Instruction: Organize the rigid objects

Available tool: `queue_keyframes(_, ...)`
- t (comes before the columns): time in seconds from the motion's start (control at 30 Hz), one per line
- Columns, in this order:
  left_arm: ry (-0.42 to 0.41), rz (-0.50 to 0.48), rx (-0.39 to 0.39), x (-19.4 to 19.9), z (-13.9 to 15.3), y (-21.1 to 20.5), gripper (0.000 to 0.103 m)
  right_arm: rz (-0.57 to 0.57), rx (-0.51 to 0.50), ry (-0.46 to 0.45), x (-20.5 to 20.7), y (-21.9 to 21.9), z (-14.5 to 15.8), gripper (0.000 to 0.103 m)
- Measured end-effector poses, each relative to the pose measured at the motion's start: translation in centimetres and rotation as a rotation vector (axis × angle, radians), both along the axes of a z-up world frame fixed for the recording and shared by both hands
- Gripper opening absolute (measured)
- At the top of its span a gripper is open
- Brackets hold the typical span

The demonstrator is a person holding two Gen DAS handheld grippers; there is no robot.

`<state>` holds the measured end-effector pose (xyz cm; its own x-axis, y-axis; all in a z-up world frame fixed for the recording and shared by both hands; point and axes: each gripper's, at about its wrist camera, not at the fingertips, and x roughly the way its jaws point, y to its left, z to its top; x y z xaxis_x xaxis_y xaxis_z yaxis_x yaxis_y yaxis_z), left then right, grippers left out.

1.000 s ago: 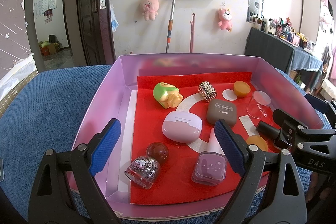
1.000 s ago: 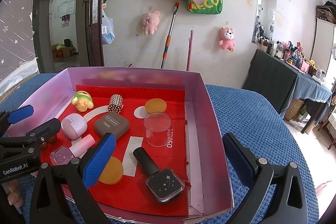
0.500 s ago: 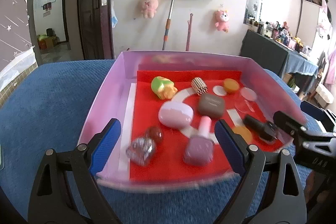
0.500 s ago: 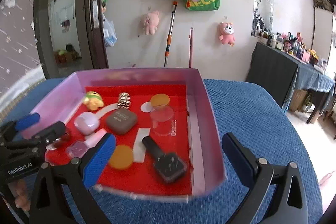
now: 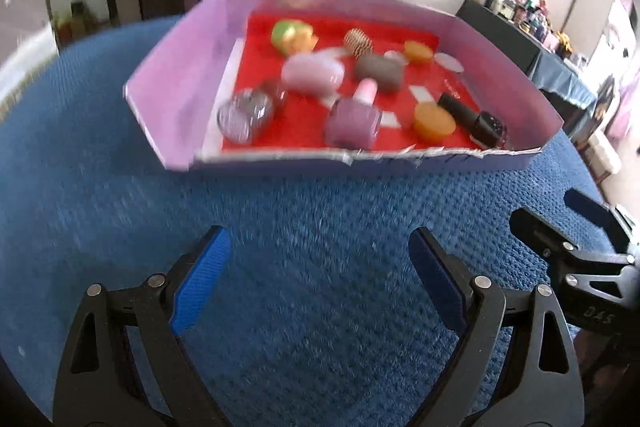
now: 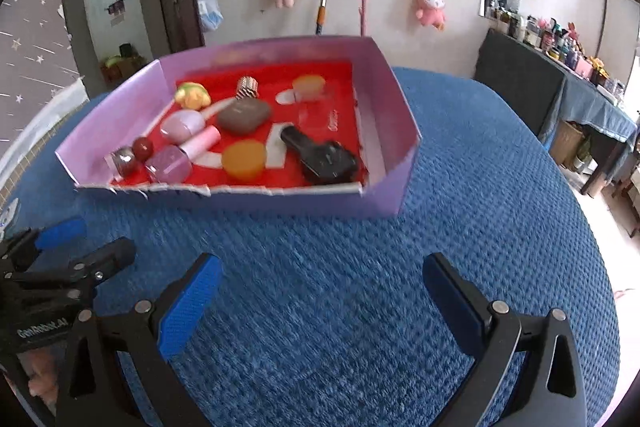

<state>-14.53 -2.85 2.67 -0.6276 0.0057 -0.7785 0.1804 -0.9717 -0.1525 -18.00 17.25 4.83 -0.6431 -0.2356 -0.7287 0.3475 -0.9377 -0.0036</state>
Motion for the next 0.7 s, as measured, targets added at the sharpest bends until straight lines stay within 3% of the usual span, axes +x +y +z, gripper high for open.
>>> queue_keyframes(0.3, -0.028, 0.028, -0.135, 0.4, -0.6, 1.3, 0.091, -0.022, 0.056, -0.102, 0.1, 0.8, -1.4, 0.103)
queue_keyframes(0.7, -0.048, 0.066, -0.131, 0.3, -0.7, 0.7, 0.103, -0.044, 0.066, -0.128, -0.4, 1.5, -1.5, 0.103)
